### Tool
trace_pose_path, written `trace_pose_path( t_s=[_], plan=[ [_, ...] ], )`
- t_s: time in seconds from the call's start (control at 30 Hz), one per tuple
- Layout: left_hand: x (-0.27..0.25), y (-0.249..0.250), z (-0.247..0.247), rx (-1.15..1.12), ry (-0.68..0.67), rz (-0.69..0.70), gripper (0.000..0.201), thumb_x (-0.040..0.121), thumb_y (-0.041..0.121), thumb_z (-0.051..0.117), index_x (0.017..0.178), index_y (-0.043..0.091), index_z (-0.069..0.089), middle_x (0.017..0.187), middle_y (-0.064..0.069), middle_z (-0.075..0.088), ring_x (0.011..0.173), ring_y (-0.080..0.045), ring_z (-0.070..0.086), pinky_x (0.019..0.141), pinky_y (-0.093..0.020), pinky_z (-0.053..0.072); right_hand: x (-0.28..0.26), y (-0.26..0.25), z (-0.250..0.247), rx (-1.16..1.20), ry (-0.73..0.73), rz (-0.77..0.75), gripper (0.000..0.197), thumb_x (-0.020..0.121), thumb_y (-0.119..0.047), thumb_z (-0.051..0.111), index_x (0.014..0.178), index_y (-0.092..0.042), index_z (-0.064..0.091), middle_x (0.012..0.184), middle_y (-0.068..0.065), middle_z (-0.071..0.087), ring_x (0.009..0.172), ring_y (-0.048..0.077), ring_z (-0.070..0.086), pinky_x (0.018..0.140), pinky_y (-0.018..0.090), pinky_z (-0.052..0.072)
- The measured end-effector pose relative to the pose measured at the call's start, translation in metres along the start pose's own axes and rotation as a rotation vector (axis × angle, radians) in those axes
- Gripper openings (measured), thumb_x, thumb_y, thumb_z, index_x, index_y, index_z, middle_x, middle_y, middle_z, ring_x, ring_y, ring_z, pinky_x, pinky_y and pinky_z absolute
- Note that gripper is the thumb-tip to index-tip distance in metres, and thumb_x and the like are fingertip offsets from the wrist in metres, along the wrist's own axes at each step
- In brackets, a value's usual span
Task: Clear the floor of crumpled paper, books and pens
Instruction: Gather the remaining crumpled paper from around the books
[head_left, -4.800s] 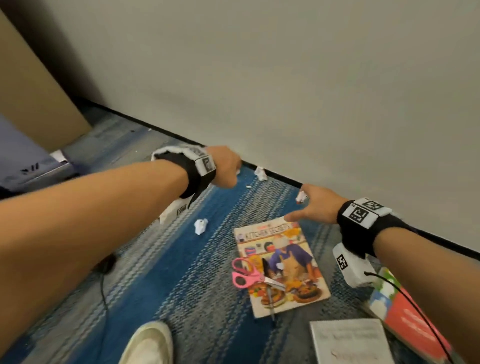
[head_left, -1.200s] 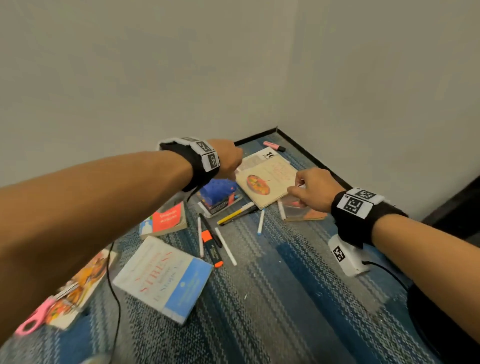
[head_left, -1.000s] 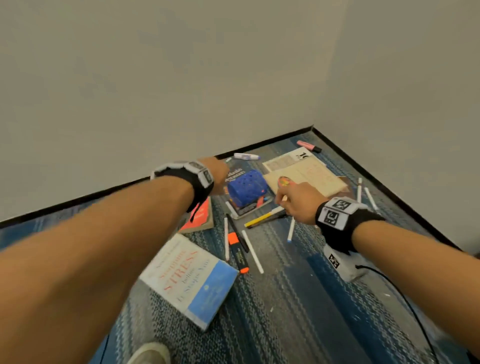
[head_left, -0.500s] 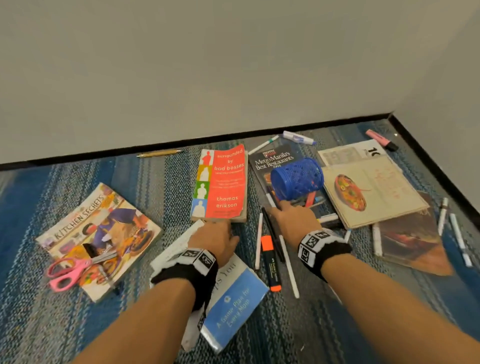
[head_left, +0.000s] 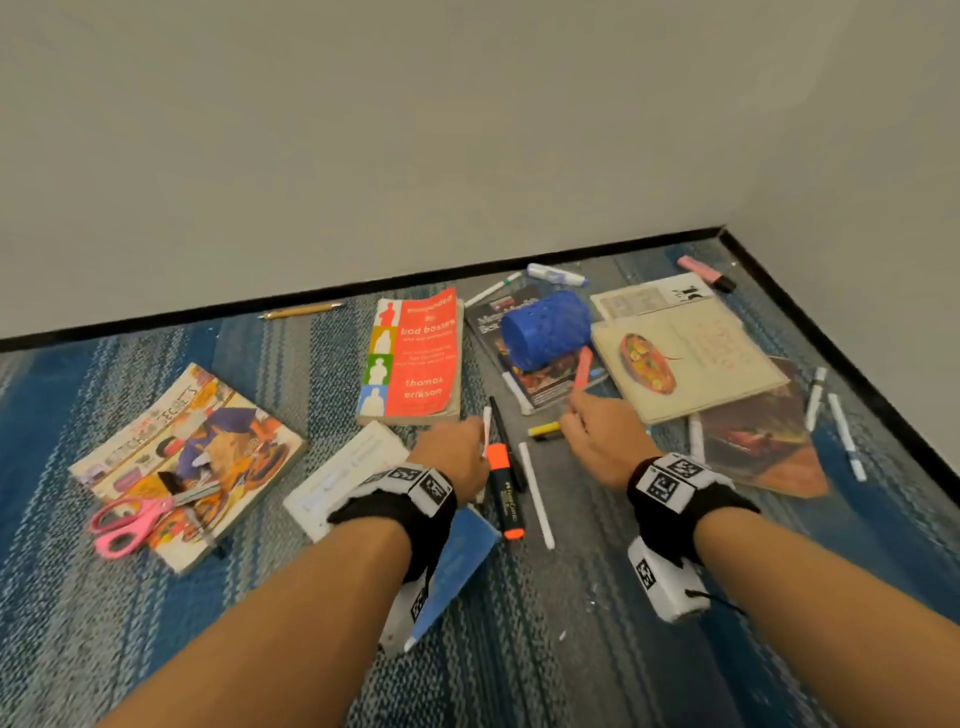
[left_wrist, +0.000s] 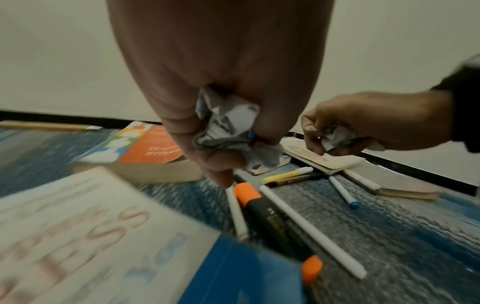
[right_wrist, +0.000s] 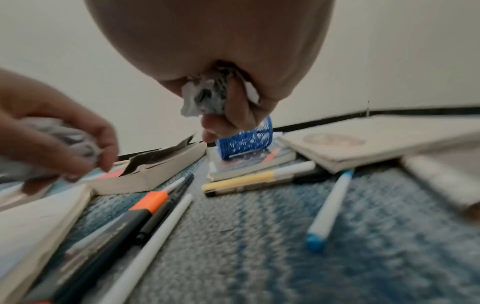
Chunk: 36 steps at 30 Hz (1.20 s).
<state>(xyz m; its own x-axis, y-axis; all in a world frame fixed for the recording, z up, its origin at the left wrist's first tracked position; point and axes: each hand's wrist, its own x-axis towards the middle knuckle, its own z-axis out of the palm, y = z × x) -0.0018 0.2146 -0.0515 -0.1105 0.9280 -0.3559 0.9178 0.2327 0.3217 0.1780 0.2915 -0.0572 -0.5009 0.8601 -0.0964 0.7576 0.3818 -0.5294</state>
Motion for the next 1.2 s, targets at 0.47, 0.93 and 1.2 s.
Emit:
trace_pose_path(
  t_s=[0.47, 0.93, 1.2],
  plan=[
    [-0.056, 0.323, -0.042, 0.202, -0.003, 0.669, 0.027, 0.092, 0.021, 0.056, 0.118, 0.014, 0.058, 0.119, -0.012, 0.062, 0.111, -0.030, 0.057, 0.082, -0.030, 0.041, -0.208, 0.055, -0.166, 0.062, 0.245, 0.350, 0.017, 0.093, -0.016, 0.047, 0.105, -0.008, 0.055, 0.091, 0.015, 0.069, 0.080, 0.035, 0.068, 0.075, 0.040, 0.055],
    [-0.212, 0.527, 0.026, -0.279, 0.022, 1.238, 0.033, 0.096, 0.048, 0.044, 0.099, 0.017, 0.056, 0.098, -0.008, 0.063, 0.092, -0.024, 0.058, 0.081, -0.035, 0.045, -0.454, 0.098, -0.276, -0.011, 0.844, 0.758, 0.024, 0.098, -0.024, 0.038, 0.104, -0.011, 0.057, 0.097, 0.006, 0.060, 0.097, 0.027, 0.058, 0.072, 0.030, 0.034],
    [-0.215, 0.530, 0.046, -0.403, -0.374, 1.065, 0.069, 0.093, 0.068, 0.019, 0.115, 0.024, 0.067, 0.120, -0.004, 0.065, 0.113, -0.020, 0.058, 0.103, -0.042, 0.041, -0.484, 0.103, -0.284, 0.119, 0.768, 0.914, 0.039, 0.099, -0.030, 0.029, 0.106, -0.008, 0.061, 0.114, 0.013, 0.063, 0.105, 0.030, 0.056, 0.093, 0.042, 0.043]
  ],
)
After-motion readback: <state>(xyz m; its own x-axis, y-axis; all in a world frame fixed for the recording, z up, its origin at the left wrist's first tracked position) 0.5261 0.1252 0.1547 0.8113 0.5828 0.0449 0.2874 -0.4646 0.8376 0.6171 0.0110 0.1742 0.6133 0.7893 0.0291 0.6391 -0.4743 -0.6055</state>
